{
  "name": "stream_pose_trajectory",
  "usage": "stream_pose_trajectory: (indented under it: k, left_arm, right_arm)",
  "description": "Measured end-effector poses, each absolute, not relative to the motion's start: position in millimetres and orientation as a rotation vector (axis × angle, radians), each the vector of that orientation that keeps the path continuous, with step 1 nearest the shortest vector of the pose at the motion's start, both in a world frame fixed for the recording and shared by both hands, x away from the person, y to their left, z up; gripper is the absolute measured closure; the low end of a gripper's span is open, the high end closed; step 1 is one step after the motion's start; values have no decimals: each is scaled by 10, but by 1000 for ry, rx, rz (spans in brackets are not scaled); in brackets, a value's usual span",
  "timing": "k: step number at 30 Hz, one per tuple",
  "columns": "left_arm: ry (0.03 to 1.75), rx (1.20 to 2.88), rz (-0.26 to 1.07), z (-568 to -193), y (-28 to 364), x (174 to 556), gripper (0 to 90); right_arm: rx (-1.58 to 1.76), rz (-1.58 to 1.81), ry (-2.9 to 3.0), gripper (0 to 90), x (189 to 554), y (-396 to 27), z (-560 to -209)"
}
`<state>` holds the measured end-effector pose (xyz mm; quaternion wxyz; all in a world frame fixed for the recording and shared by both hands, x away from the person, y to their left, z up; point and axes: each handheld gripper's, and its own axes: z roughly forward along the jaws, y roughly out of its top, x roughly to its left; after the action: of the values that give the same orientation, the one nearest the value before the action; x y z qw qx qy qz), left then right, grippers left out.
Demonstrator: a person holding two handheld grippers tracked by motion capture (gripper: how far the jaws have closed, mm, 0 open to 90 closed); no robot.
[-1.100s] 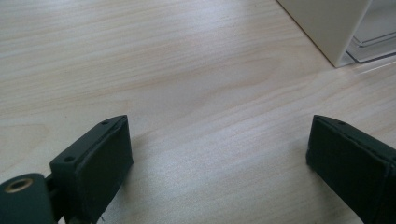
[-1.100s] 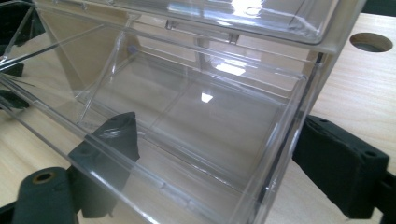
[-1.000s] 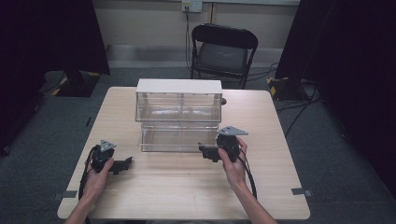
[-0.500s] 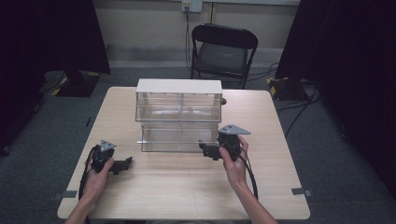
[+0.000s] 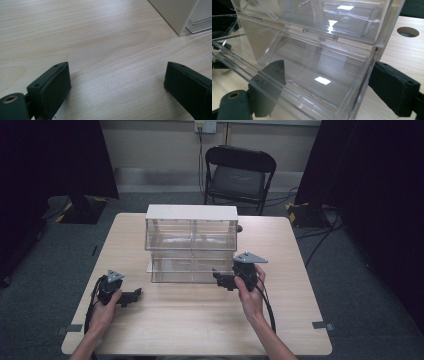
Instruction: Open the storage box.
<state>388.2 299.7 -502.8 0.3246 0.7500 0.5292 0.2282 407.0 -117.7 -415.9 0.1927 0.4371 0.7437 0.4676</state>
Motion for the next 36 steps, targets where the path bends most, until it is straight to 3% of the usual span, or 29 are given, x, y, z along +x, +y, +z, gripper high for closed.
stream_pose_trajectory:
  k: [36]
  left_arm:
    - [1388,1967,598,-5028,2997,3883,66]
  right_arm:
    - [1271,1289,2037,140,4179,-1287,-4024]
